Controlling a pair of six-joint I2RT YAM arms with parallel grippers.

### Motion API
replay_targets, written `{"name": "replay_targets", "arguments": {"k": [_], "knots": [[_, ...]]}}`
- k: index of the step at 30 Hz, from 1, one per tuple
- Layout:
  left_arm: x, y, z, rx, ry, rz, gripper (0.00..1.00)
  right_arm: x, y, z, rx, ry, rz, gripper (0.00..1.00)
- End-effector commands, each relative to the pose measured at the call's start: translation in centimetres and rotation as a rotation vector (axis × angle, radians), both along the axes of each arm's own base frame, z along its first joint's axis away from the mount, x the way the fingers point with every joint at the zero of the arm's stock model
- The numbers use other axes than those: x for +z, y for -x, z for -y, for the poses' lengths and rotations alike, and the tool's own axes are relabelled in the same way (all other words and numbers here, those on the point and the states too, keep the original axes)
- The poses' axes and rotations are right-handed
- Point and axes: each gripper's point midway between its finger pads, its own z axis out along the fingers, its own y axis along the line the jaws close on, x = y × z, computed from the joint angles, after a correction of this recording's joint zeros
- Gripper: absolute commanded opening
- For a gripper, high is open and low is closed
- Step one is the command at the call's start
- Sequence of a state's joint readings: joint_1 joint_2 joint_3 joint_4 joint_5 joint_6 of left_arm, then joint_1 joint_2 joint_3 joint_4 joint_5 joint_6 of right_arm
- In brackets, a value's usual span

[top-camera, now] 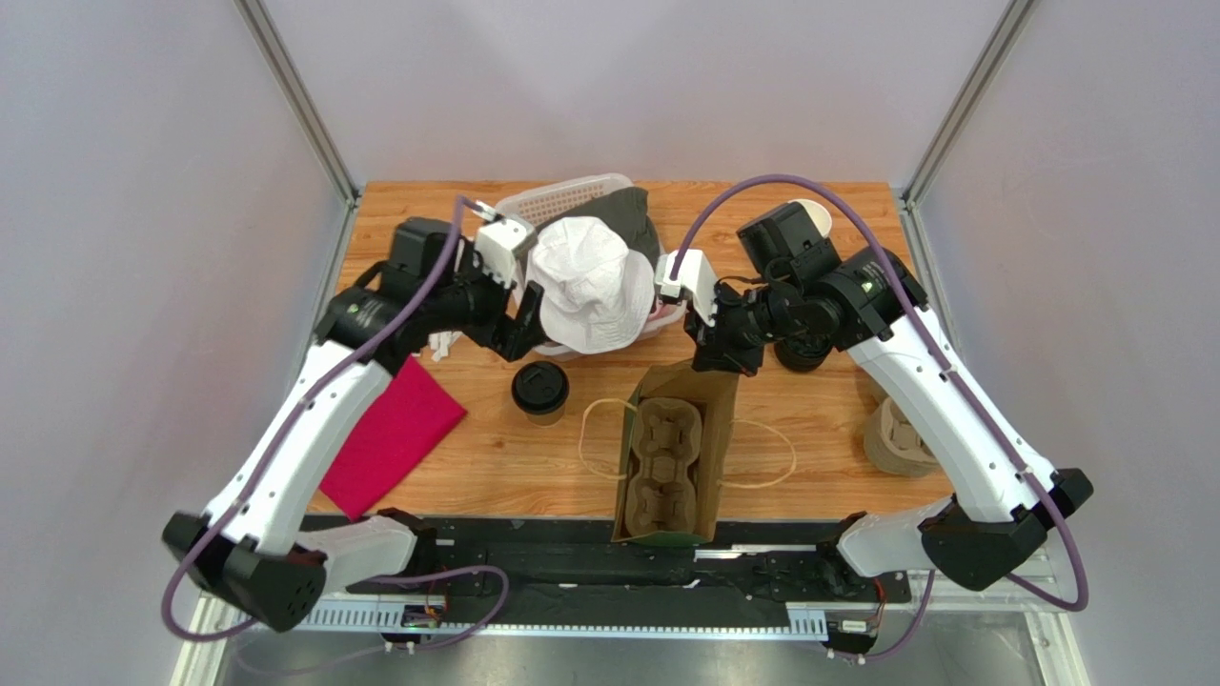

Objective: Pack the takeout coffee

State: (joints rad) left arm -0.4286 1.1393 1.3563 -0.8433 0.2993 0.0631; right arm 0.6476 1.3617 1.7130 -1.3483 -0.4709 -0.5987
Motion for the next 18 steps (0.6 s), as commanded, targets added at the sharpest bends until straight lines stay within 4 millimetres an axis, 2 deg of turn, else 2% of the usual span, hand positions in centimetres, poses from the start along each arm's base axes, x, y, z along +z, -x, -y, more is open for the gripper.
{"name": "replay_targets", "arguments": {"k": [1,2,7,18], "knots": [[-5.4,1.8,-0.2,-0.095,-0.078,-0.167,0.85,0.5,0.3,0.2,-0.002,-0.012,0.026,0.00],[-5.7,1.6,0.0,-0.098,-0.076,-0.159,0.85,0.5,0.2,0.3,-0.005,-0.011,0.027,0.00],[-10.0,0.4,-0.7,-0.090,-0.172,-0.215,0.87,0.3,0.1,0.1,-0.005,-0.009,0.019,0.00],[-13.2,-0.4,0.4,-0.170,-0.254,-0.252,0.87,0.1,-0.1,-0.1,-0.006,-0.002,0.006,0.00]]}}
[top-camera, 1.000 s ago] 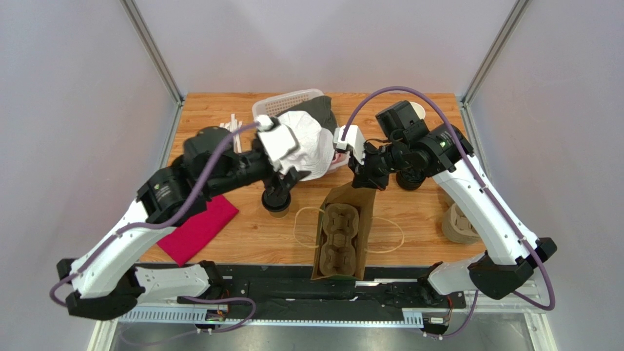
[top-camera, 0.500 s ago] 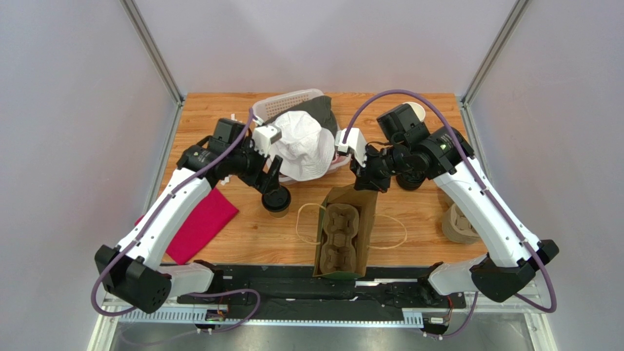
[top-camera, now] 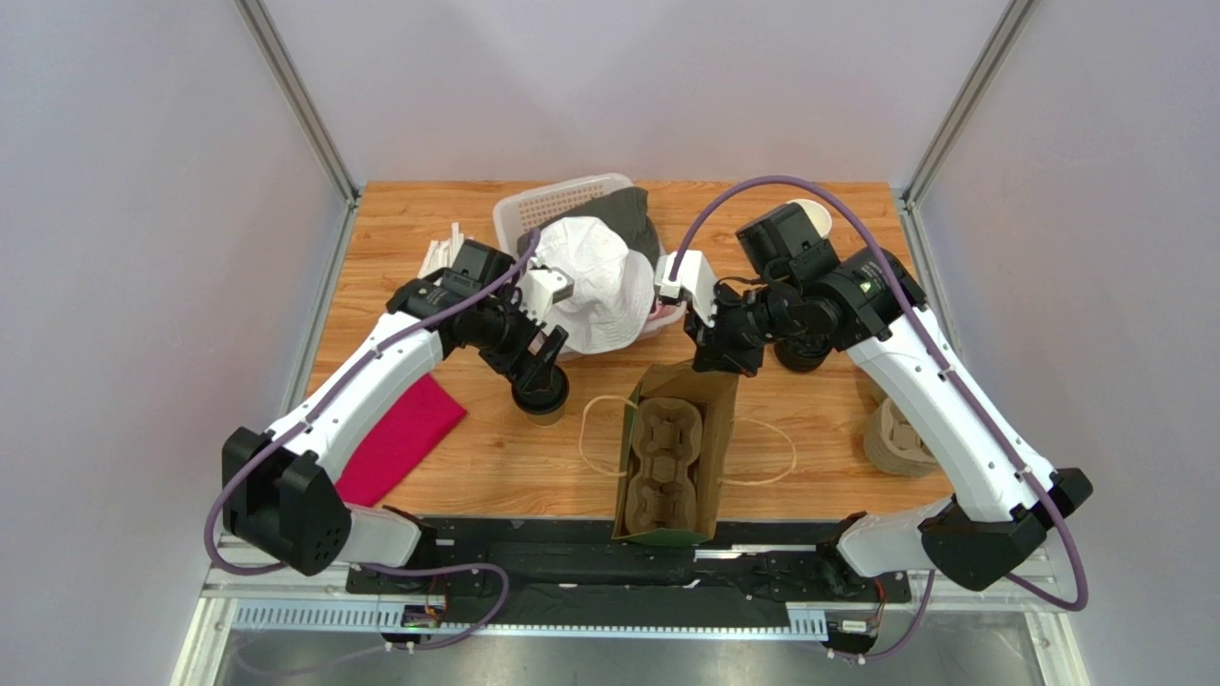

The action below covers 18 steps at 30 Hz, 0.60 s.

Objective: Pack the takeout coffee

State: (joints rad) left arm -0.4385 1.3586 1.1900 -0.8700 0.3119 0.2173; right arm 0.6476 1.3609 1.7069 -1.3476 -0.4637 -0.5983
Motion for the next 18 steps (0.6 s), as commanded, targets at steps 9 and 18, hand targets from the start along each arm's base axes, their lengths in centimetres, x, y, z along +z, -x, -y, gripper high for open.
{"name": "replay_targets", "arguments": {"k": [9,18], "knots": [[-1.9,-1.6,1.0,-0.046,-0.069,0.017,0.87,0.1,-0.1,-0.3,-0.002,-0.007,-0.004,0.00],[-2.6,-1.6,1.6,-0.078,-0.082,0.009,0.87,0.0,-0.2,-0.4,0.000,-0.003,-0.007,0.00]]}}
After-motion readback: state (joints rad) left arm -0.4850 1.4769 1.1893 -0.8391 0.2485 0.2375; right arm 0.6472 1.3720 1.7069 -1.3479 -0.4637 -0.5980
